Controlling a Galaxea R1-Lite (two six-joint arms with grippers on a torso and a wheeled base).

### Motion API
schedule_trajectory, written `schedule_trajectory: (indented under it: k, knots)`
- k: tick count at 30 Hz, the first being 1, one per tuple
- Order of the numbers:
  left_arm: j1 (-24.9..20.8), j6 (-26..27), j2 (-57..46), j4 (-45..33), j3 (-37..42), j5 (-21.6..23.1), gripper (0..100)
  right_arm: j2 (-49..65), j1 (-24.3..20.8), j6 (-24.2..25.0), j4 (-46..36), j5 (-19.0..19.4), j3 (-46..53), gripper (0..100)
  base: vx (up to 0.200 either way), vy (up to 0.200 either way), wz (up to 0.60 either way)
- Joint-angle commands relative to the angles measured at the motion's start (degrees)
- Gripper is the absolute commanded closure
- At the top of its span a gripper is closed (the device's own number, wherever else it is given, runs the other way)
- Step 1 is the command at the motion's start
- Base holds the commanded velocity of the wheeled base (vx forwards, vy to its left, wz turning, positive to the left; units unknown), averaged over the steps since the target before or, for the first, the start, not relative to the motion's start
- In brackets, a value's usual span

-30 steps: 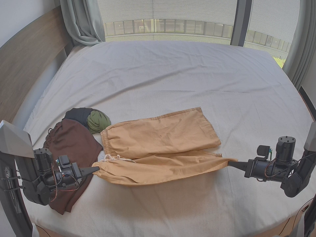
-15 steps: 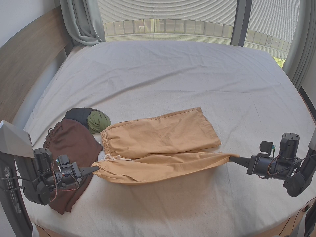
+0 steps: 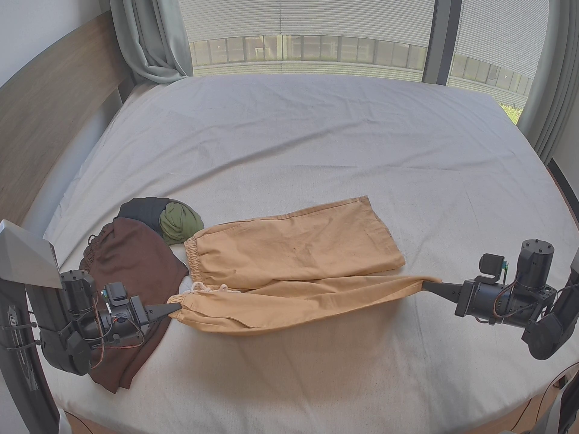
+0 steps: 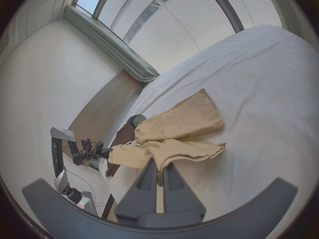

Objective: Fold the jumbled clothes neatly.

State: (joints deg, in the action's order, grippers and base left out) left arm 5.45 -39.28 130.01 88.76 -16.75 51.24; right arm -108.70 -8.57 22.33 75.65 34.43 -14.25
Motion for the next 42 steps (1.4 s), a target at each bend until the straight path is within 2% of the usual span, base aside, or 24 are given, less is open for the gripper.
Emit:
schedule_trajectory:
  k: [1,22,30,42]
  knots:
    - [0.18,-0.01,-0.02,0.01,-0.3,0.0,100,0.77,-0.04,-0.01,0.02,0.03,0.01,100,0.0,0.0,0.0]
    - [0.53,-0.01,0.5,0.01,-0.83,0.0,100,3.76,-0.31,-0.01,-0.24,0.03,0.1,100,0.0,0.0,0.0]
    - [0.88,-0.01,0.59,-0.08,-1.09,0.0,100,7.28,-1.45,-0.18,-4.29,0.03,-0.25,100,0.0,0.0,0.0]
    - [0.97,-0.01,0.68,0.01,-1.18,0.0,100,8.51,-1.89,-0.18,-5.08,0.03,-0.43,100,0.0,0.0,0.0]
